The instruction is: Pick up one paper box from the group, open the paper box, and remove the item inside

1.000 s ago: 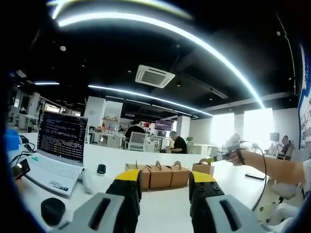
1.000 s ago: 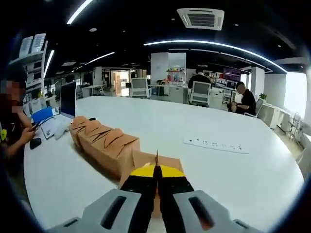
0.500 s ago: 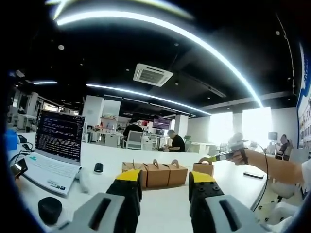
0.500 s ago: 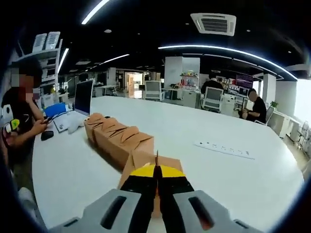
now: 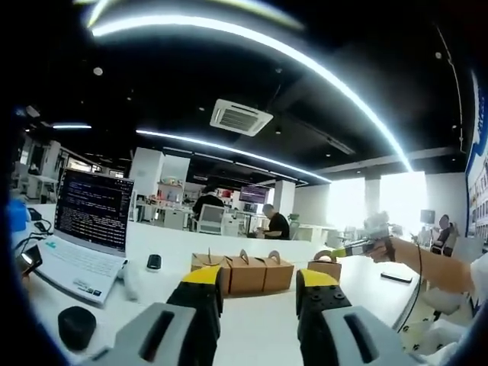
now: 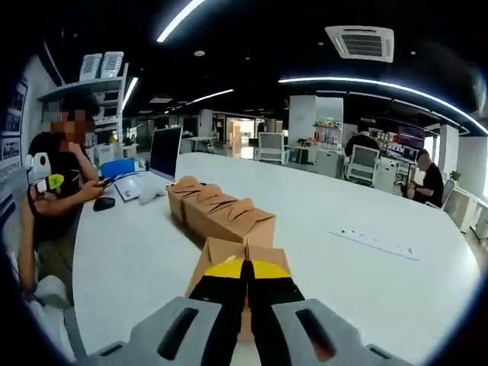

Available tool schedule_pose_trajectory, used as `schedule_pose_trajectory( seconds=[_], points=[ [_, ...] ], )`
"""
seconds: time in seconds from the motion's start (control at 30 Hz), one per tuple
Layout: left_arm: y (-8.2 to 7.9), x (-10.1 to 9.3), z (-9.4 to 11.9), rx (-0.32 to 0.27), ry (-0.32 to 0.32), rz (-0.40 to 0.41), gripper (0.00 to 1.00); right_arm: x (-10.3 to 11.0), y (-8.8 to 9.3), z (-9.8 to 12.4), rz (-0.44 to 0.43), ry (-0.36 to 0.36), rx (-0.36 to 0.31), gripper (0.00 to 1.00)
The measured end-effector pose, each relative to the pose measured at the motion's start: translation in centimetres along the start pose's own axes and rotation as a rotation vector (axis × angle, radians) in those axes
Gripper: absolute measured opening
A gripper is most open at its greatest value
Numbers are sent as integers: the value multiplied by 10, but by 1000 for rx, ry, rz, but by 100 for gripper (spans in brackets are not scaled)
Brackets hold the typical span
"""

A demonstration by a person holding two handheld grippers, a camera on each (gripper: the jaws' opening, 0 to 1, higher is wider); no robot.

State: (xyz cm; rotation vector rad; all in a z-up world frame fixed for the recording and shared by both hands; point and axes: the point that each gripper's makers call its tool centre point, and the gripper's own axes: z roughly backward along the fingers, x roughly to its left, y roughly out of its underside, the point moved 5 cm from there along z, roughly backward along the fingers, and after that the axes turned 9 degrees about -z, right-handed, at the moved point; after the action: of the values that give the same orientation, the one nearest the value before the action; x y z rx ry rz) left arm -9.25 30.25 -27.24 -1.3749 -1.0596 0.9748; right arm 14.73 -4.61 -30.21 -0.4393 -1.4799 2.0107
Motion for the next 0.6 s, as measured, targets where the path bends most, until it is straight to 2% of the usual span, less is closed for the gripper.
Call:
schedule_pose_trajectory(
  seconds=[0.23,0.6],
  points=[
    [1,-2,-2,7,6,-1,39,15,3,-7,64,-68,8,2],
    [0,-2,0,4,6,-2,39,57,2,-17,177,-220,20,2]
  ],
)
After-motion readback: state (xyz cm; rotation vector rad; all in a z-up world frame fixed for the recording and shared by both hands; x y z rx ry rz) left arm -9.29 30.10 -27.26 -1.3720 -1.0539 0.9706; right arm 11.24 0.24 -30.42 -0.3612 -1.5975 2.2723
